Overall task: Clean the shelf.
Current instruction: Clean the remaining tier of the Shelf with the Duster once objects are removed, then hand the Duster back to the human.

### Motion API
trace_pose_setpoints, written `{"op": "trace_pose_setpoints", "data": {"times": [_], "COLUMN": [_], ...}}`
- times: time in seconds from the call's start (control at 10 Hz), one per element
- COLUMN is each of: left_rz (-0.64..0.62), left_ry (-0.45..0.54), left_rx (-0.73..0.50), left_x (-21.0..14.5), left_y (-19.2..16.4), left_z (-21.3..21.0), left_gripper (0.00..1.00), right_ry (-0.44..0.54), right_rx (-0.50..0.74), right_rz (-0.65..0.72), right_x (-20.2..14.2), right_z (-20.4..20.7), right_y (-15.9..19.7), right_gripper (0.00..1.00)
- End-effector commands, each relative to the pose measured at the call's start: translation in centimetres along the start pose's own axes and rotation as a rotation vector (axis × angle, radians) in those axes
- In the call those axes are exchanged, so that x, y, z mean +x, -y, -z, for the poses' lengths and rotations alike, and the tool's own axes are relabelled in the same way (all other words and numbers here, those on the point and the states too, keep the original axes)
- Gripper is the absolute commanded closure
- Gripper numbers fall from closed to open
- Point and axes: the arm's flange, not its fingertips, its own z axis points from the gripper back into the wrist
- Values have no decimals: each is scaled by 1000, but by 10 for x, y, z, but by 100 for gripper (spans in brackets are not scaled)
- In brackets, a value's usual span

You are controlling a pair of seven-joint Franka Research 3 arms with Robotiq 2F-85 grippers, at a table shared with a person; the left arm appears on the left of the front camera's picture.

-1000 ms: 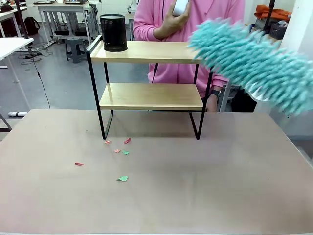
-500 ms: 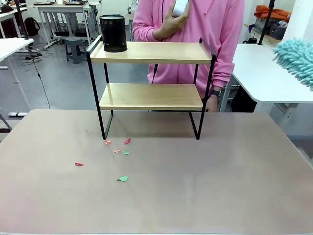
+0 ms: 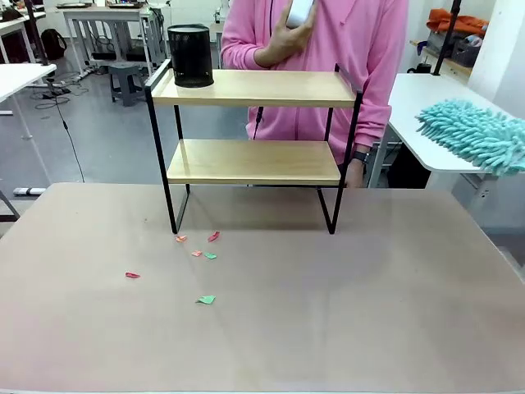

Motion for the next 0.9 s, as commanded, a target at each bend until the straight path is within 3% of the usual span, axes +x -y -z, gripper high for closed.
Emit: {"op": "trace_pose_setpoints", "data": {"times": [0.0,0.8], "left_rz": [16,16], "left_ry": [19,19], "left_rx": [-22,-22], "left_x": [1,1], "left_y": [1,1], "left_z": [2,2], "left_gripper": [0,0], "right_ry": [45,45], "right_rx": [0,0], "right_rz": [-29,-29], "right_x": [-5,-5], "right_z": [-20,-20], "right_y": [0,0], "right_gripper": [100,100]}}
